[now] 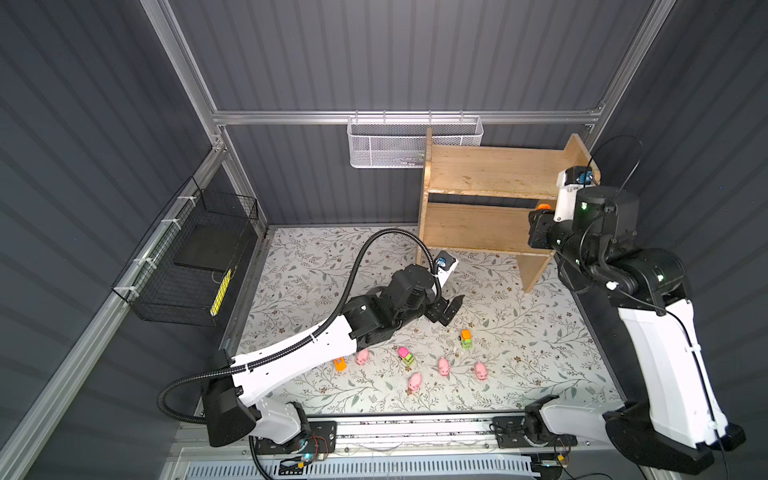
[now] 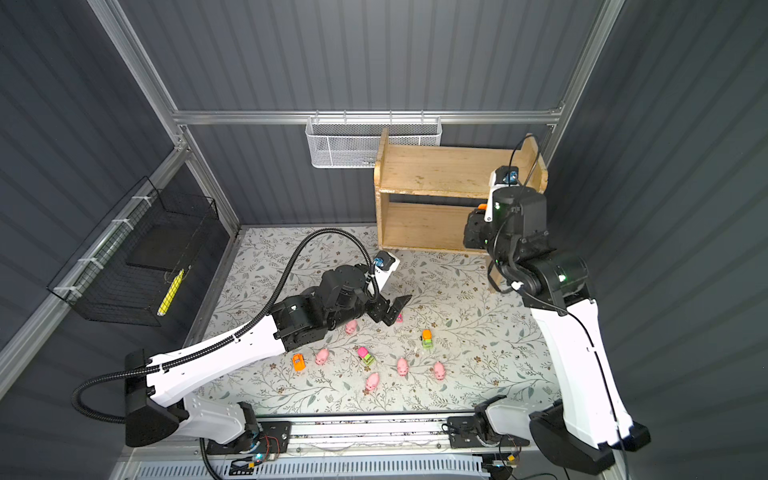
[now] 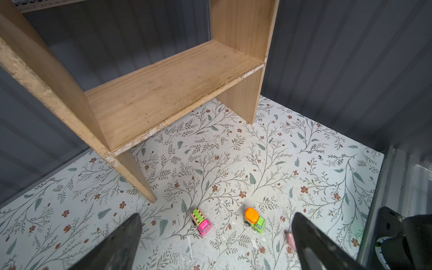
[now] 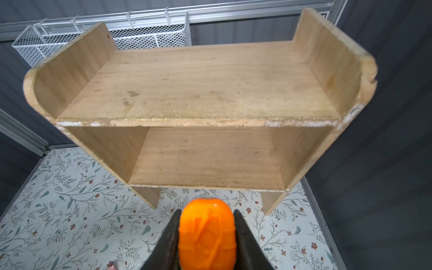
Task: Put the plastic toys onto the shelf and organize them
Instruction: 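Raise the held truck above the top shelf with the right gripper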
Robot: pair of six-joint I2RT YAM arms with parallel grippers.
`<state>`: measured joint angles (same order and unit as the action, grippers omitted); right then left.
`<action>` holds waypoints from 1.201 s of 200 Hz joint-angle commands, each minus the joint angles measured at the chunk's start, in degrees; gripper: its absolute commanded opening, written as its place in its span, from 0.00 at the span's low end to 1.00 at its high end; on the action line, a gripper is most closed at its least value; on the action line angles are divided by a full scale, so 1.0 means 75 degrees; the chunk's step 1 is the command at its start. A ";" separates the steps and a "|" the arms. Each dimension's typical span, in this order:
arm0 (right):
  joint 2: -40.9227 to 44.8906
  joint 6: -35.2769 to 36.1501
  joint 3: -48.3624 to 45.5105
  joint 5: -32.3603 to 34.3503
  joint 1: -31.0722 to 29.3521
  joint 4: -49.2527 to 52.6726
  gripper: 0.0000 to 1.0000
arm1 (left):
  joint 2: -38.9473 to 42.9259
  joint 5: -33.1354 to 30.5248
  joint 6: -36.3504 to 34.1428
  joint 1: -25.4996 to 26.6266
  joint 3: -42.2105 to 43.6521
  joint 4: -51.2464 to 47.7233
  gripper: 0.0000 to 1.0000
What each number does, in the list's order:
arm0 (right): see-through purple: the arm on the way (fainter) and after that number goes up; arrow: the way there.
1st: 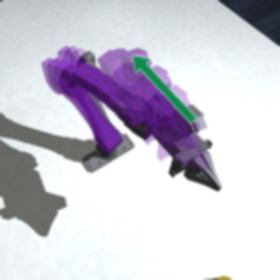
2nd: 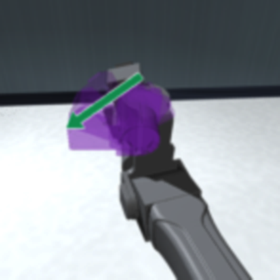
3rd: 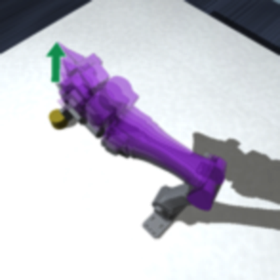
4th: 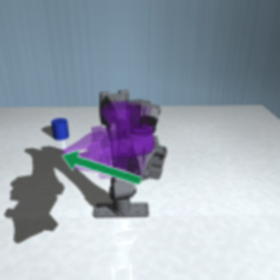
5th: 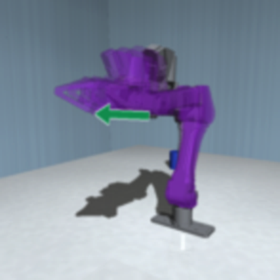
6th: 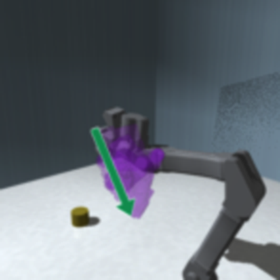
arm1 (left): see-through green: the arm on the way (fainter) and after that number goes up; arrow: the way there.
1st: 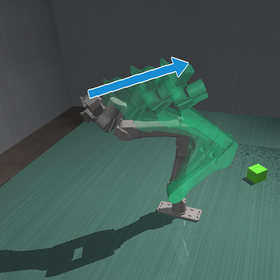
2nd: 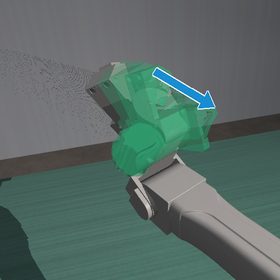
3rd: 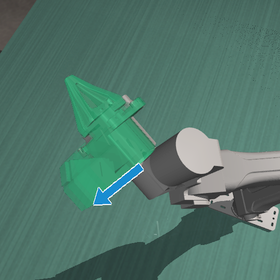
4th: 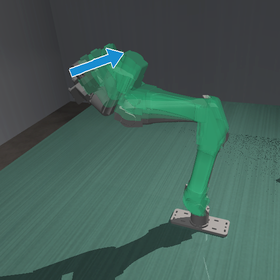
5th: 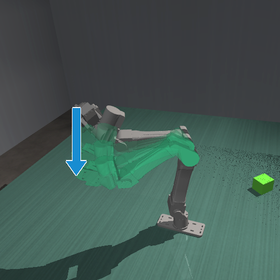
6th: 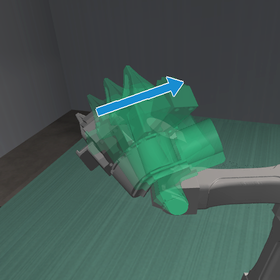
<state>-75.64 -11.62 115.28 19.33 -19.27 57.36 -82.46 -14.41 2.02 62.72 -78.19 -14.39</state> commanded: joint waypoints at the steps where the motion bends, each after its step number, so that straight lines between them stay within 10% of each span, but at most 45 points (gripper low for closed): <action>1: -0.0436 0.0459 0.0719 -0.0500 0.0529 0.0273 0.28 | -0.0168 0.0242 -0.0328 0.0040 -0.0531 -0.0353 1.00; 108: -0.3028 0.0717 0.3603 -0.2549 0.2904 0.0731 0.28 | -0.0210 0.0030 -0.0804 0.0038 -0.0498 -0.0329 1.00; 240: -0.4024 0.1139 0.4346 -0.2884 0.3460 0.0684 0.29 | -0.0573 -0.0171 -0.1336 -0.0004 -0.0768 -0.0299 1.00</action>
<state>-104.73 -4.32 147.04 -2.09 6.59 62.39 -86.67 -14.98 -6.48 62.70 -81.97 -16.05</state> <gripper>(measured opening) 0.319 0.997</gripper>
